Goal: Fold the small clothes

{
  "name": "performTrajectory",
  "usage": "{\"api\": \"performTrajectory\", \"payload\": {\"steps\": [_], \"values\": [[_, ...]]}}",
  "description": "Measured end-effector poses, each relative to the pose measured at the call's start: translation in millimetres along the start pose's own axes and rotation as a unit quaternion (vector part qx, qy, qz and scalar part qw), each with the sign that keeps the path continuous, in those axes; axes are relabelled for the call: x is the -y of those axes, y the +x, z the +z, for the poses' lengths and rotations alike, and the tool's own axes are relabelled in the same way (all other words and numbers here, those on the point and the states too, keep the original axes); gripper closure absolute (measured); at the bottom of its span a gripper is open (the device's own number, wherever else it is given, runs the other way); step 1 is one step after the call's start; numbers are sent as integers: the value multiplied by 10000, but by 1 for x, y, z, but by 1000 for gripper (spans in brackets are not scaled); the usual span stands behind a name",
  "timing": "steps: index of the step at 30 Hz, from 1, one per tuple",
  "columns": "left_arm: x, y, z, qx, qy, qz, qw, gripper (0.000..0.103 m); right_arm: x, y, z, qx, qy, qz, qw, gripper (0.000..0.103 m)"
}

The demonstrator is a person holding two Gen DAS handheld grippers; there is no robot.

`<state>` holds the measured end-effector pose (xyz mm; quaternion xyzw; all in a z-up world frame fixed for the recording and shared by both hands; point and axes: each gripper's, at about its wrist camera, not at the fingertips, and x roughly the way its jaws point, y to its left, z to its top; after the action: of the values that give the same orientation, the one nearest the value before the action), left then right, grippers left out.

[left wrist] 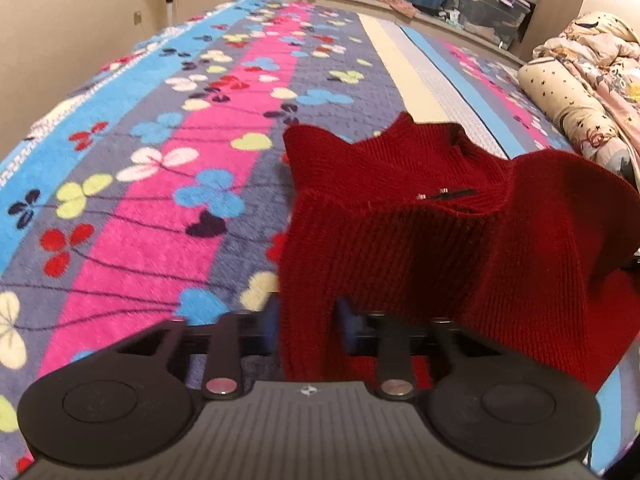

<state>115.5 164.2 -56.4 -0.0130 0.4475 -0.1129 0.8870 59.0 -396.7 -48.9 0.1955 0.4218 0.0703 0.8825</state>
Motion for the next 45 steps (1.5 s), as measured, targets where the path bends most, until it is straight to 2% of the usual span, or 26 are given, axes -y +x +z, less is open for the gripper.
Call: {"api": "performTrajectory", "payload": {"steps": [1,4,8,11,13,14,15,16,17,18,19,20,21,22,23,24,25,28,31,33,35,36,37,38,41,45], "values": [[-1,-2,1,52,-15,-30,10000,91,-1,-3,1,72,-26,4,10000,92],[1,-15,3,347,87,80,9993,92,-9,-12,4,372,-150,-79,9992,92],[5,-38,7,991,250,409,9939,95,-26,-31,10,1004,-493,-85,9937,93],[9,-51,10,1527,428,909,9832,99,-30,-48,14,1483,-501,-17,9877,93],[6,-62,14,2023,376,1656,9645,103,-31,-58,16,1837,-541,-54,9815,93],[-2,-67,17,2187,174,1864,9577,103,-34,-62,17,2032,-637,-158,9769,93],[-12,-68,20,2214,-125,1883,9567,103,-36,-65,18,2208,-722,-226,9724,93],[-24,-67,23,2123,-482,1676,9615,103,-37,-65,19,2330,-769,-250,9691,93],[-38,-59,25,1812,-917,1114,9728,103,-38,-63,20,2325,-817,-278,9688,93],[-48,-50,26,1515,-1269,676,9779,103,-38,-54,23,2145,-868,-359,9722,93],[-53,-44,26,1363,-1447,461,9789,102,-36,-42,25,1845,-851,-530,9777,93],[-54,-39,28,1287,-1455,312,9805,100,-32,-30,26,1507,-746,-723,9831,92],[-53,-35,30,1190,-1386,169,9830,89,-24,-15,28,1056,-536,-861,9892,92],[-51,-28,31,1026,-1334,-18,9857,70,-13,-2,28,599,-262,-883,9939,91],[-49,-18,31,770,-1296,-245,9883,59,-2,9,27,253,37,-867,9959,89],[-45,-9,31,547,-1226,-419,9901,44,6,15,27,108,269,-823,9962,87],[-39,-1,29,372,-1092,-514,9920,38,9,17,28,89,332,-797,9962,84],[-19,22,24,-28,-506,-504,9974,27,7,19,31,111,111,-956,9953,72],[-10,40,20,-209,-271,-557,9979,26,8,21,29,29,253,-904,9956,72],[-13,45,20,-184,-372,-728,9965,31,10,20,26,8,307,-861,9958,72],[-12,46,22,-132,-386,-873,9953,59,5,19,24,11,293,-834,9961,72],[-9,43,24,-41,-278,-909,9955,81,3,20,22,-5,250,-815,9964,75],[-3,37,24,122,-60,-837,9964,86,1,19,21,5,207,-785,9967,88],[4,29,23,262,156,-791,9964,87,0,18,21,58,172,-729,9972,92],[19,6,20,683,541,-633,9942,88,-5,4,25,450,78,-679,9966,93],[10,-20,24,1213,78,-794,9894,89,-5,-13,30,988,220,-466,9938,93]]}}
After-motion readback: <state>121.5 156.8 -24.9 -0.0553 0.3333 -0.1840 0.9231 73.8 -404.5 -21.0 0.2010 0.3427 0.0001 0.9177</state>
